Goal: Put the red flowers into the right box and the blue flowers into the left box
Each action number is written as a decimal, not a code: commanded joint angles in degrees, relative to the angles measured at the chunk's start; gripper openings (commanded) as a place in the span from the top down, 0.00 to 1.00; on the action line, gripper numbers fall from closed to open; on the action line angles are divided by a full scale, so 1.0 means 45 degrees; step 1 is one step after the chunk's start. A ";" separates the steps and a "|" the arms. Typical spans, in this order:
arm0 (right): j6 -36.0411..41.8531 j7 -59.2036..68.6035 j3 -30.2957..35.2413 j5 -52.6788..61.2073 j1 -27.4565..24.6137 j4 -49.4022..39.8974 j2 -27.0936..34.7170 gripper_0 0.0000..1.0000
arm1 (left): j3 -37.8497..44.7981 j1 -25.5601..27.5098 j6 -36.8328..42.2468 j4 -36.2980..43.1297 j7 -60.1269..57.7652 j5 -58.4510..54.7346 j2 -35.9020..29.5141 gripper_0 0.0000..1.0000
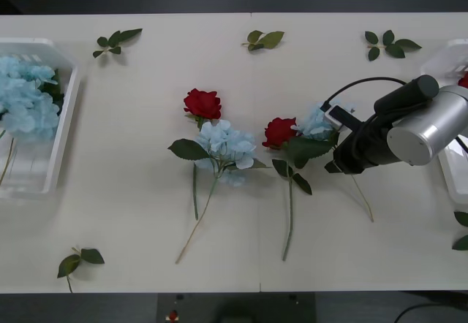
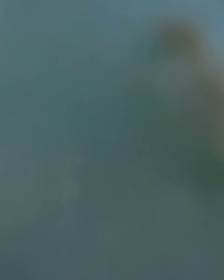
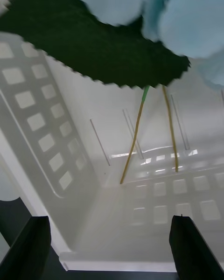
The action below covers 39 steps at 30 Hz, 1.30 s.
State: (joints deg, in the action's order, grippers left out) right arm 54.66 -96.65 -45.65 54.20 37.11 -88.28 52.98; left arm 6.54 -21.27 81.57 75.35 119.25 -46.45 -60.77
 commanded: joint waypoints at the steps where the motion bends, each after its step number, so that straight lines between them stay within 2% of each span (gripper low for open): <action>1: -0.0037 -0.0280 0.0183 -0.0287 0.0113 0.0107 -0.0329 0.03 | 0.0715 0.0058 0.0525 0.0913 -0.0347 -0.1027 -0.0264 0.00; 2: -0.0037 -0.0280 0.0163 -0.0306 0.0113 0.0165 -0.0426 0.09 | 0.0793 0.0058 0.0681 0.1088 -0.0347 -0.1398 -0.0264 0.00; 5: -0.0037 -0.0280 0.0163 -0.0384 0.0113 0.0302 -0.0563 0.10 | 0.0910 0.0039 0.0916 0.1538 -0.0405 -0.2394 -0.0245 0.00; 6: -0.0037 -0.0280 0.0163 -0.0423 0.0093 0.0302 -0.0583 0.45 | 0.0910 0.0039 0.0955 0.1635 -0.0405 -0.2589 -0.0245 0.00; 7: -0.0037 -0.0280 0.0163 -0.0423 0.0093 0.0302 -0.0602 0.54 | 0.0910 0.0039 0.0974 0.1752 -0.0425 -0.2823 -0.0225 0.00; 10: -0.0037 -0.0241 0.0163 -0.0404 0.0113 0.0302 -0.0602 0.97 | 0.0910 -0.0020 0.1287 0.2338 -0.0542 -0.3351 0.0146 0.00; 11: -0.0037 -0.0241 0.0163 -0.0404 0.0113 0.0302 -0.0583 1.00 | 0.0910 -0.0059 0.1384 0.2475 -0.0601 -0.3370 0.0263 0.00; 15: -0.0037 -0.0222 0.0163 -0.0365 0.0113 0.0380 -0.0583 1.00 | 0.1008 -0.0430 0.2322 0.3413 -0.1577 -0.3194 0.1122 0.00; 22: -0.0037 -0.0300 0.0612 0.0202 0.0113 0.0458 -0.0387 1.00 | 0.0598 -0.0957 0.3904 0.6284 -0.4351 -0.1476 0.2939 0.00; 25: -0.0037 -0.0397 0.1315 0.1412 0.0113 0.0849 -0.0211 1.00 | -0.0223 -0.1035 0.4041 0.7553 -0.6011 -0.0655 0.3407 0.00; 29: -0.0037 -0.0690 0.2312 0.2955 0.0113 0.1220 -0.0055 1.00 | -0.1531 -0.1270 0.3845 0.8335 -0.7945 0.0067 0.3778 0.00; 34: 0.0081 -0.1843 0.3698 0.5377 0.0113 0.1845 0.0082 1.00 | -0.3016 -0.1895 0.3728 0.8432 -0.9546 0.1220 0.4403 0.00; 39: 0.0276 -0.4382 0.4812 0.9616 0.0113 0.3212 0.0082 1.00 | -0.4324 -0.2559 0.3728 0.8432 -1.1148 0.2567 0.4989 0.00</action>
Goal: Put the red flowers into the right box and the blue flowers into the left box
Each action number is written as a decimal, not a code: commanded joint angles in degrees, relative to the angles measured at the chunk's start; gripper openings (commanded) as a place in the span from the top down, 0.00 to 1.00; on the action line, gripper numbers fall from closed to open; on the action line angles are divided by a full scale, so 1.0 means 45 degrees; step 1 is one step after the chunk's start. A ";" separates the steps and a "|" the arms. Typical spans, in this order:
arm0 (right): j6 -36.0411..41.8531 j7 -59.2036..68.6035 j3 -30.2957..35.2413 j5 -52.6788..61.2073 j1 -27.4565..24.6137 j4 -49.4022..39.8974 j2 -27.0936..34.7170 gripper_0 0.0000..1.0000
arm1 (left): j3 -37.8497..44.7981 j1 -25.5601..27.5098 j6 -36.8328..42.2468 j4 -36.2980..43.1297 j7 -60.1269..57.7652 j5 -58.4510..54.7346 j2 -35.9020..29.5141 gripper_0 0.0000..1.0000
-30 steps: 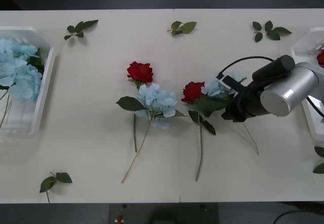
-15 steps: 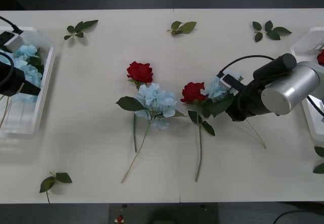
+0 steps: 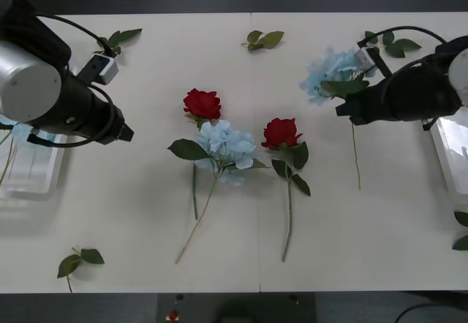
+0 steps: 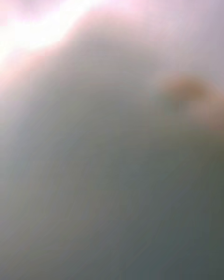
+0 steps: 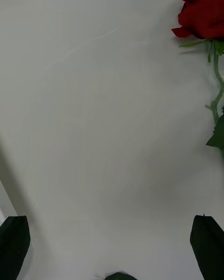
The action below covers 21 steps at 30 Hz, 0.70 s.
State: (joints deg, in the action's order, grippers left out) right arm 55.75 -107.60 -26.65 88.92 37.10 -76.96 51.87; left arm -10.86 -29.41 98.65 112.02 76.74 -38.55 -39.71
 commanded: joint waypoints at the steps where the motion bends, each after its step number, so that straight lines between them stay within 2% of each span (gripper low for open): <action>1: 0.0054 -0.2340 0.0669 0.2564 0.0134 0.0793 0.0310 1.00 | -0.0634 -0.0847 -0.0067 0.0243 -0.1937 0.0969 0.0386 0.00; 4: 0.0034 -0.3219 0.0825 0.4283 0.0134 0.0852 0.0252 1.00 | -0.0927 -0.1022 -0.0145 0.0146 -0.2464 0.1086 0.0601 0.00; 8: -0.0044 -0.4195 0.1626 0.5806 0.0134 0.0871 -0.0491 1.00 | -0.0985 -0.1022 -0.0457 -0.0460 -0.2503 0.0383 0.0777 0.00; 15: -0.0142 -0.4391 0.3090 0.6588 0.0115 0.0871 -0.2385 1.00 | -0.0966 -0.1022 -0.0887 -0.0655 -0.2269 -0.0457 0.0737 0.00; 21: -0.0122 -0.4684 0.3247 0.7427 0.0369 0.0832 -0.3381 1.00 | -0.0829 -0.1022 -0.1473 -0.0655 -0.1585 -0.1824 0.0737 0.00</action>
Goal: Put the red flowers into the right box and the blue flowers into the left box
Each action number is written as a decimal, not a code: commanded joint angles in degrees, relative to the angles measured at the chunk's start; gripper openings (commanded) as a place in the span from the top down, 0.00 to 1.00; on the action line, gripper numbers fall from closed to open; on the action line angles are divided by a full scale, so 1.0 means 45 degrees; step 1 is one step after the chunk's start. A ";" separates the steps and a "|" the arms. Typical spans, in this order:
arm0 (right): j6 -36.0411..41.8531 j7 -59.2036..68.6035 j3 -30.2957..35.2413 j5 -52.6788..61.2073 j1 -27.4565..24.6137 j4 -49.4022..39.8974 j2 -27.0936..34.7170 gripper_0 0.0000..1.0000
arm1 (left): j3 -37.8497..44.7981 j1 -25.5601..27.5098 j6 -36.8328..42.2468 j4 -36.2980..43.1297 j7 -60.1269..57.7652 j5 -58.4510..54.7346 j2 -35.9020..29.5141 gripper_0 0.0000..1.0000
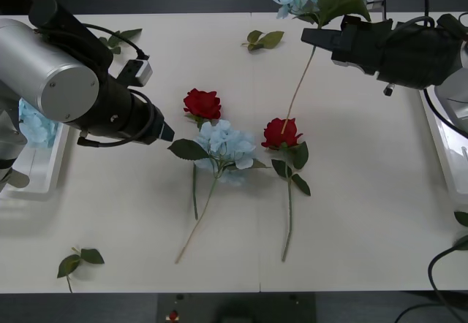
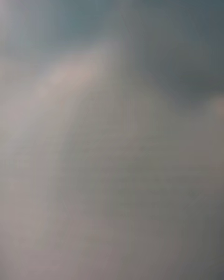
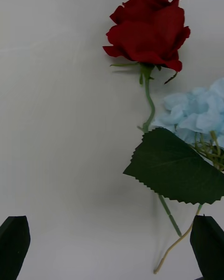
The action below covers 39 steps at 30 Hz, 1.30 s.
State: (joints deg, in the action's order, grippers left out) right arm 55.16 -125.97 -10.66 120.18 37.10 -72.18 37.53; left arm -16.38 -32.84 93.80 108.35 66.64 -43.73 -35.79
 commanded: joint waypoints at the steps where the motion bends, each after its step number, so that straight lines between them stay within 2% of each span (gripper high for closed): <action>1: 0.0086 -0.0679 -0.0307 0.0519 0.0447 -0.0248 -0.0274 1.00 | 0.0457 -0.0261 -0.0492 0.0159 0.0914 -0.0928 -0.0131 0.00; 6: 0.0418 -0.1245 -0.0307 0.0578 0.0876 -0.0287 -0.1192 1.00 | 0.1160 -0.0241 -0.0668 0.0159 0.2379 -0.2490 -0.0131 0.00; 12: -0.0344 -0.2514 -0.0346 0.0382 0.0935 -0.0267 -0.2892 1.00 | 0.2625 0.0052 -0.0200 0.0081 0.4508 -0.4873 -0.0131 0.00; 20: -0.1457 -0.2807 -0.0326 0.0246 0.0935 -0.0267 -0.4728 1.00 | 0.4304 0.0306 0.0425 -0.1716 0.7848 -0.8779 -0.0131 0.00; 28: -0.1848 -0.2944 -0.0326 0.0246 0.0916 -0.0267 -0.5704 1.00 | 0.4753 0.0306 0.0484 -0.3005 1.1227 -1.0400 -0.0131 0.00; 39: -0.1828 -0.3061 -0.0346 0.0441 0.0916 -0.0267 -0.6095 1.00 | 0.4480 0.0267 0.0074 -0.3044 1.1696 -1.0556 -0.0112 0.00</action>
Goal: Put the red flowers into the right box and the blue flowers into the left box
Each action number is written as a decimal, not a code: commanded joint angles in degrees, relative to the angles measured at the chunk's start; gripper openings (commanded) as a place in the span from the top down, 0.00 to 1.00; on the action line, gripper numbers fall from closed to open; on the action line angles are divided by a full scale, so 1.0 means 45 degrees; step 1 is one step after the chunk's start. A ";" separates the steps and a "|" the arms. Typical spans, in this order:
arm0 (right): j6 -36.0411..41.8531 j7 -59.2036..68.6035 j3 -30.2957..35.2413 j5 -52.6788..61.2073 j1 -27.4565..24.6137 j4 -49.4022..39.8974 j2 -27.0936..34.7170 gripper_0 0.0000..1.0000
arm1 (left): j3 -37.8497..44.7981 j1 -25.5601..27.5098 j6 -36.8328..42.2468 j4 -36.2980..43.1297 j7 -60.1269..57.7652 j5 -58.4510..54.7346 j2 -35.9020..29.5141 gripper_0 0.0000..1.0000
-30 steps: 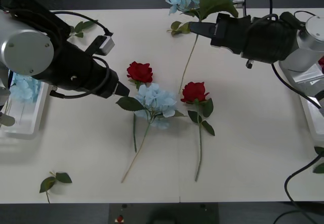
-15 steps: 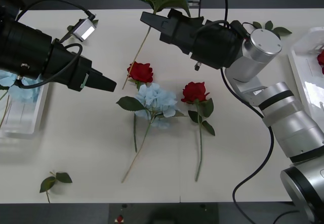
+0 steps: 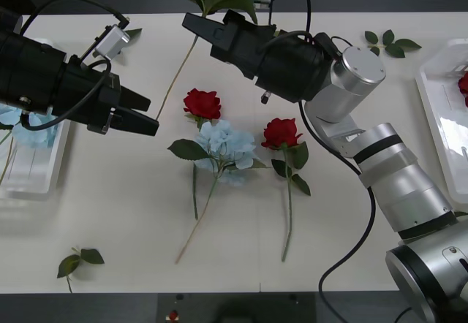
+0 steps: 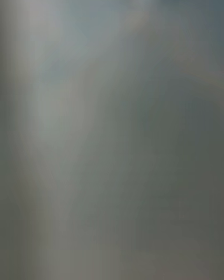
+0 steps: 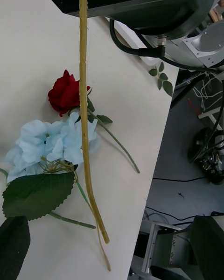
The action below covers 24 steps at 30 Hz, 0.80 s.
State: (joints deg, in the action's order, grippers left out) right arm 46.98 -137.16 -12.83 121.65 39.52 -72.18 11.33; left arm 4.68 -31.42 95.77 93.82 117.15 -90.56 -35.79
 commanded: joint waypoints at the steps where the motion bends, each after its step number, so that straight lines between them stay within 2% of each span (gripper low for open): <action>1: -0.0010 -0.0575 0.0156 0.0116 0.0397 -0.0268 -0.0311 1.00 | -0.0278 -0.0069 -0.0501 0.0187 0.0450 -0.0129 -0.0112 0.00; 3: -0.0010 -0.0575 0.0137 0.0116 0.0397 -0.0287 -0.0330 1.00 | -0.0493 -0.0127 -0.0735 0.0187 0.0470 -0.0148 -0.0073 0.03; 5: -0.0010 -0.0575 0.0156 0.0174 0.0397 -0.0268 -0.0350 1.00 | -0.0590 -0.0166 -0.0930 0.0187 0.0450 -0.0129 0.0025 0.17; 8: -0.0069 -0.0575 0.0156 0.0233 0.0397 -0.0268 -0.0350 1.00 | -0.0629 -0.0244 -0.1008 0.0187 0.0411 -0.0011 0.0240 0.30; 9: -0.0069 -0.0555 0.0156 0.0272 0.0397 -0.0268 -0.0350 1.00 | -0.0649 -0.0303 -0.1008 0.0187 0.0372 0.0106 0.0357 0.40; 12: -0.0049 -0.0575 0.0137 0.0330 0.0397 -0.0268 -0.0350 1.00 | -0.0669 -0.0440 -0.1008 0.0187 0.0294 0.0399 0.0591 0.80; 15: -0.0049 -0.0536 0.0137 0.0370 0.0397 -0.0268 -0.0350 1.00 | -0.0708 -0.0557 -0.1048 0.0167 0.0235 0.0574 0.0786 0.96; 17: -0.0049 -0.0536 0.0137 0.0370 0.0397 -0.0268 -0.0350 1.00 | -0.0786 -0.0616 -0.1087 0.0167 0.0177 0.0672 0.0845 1.00; 24: -0.0049 -0.0536 0.0117 0.0370 0.0397 -0.0287 -0.0330 1.00 | -0.0903 -0.0752 -0.1223 0.0167 0.0079 0.0614 0.0845 1.00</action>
State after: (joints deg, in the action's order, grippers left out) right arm 46.82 -138.08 -12.80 122.83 39.52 -72.18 11.31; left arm 0.84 -31.78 91.15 93.79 117.15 -87.33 -31.40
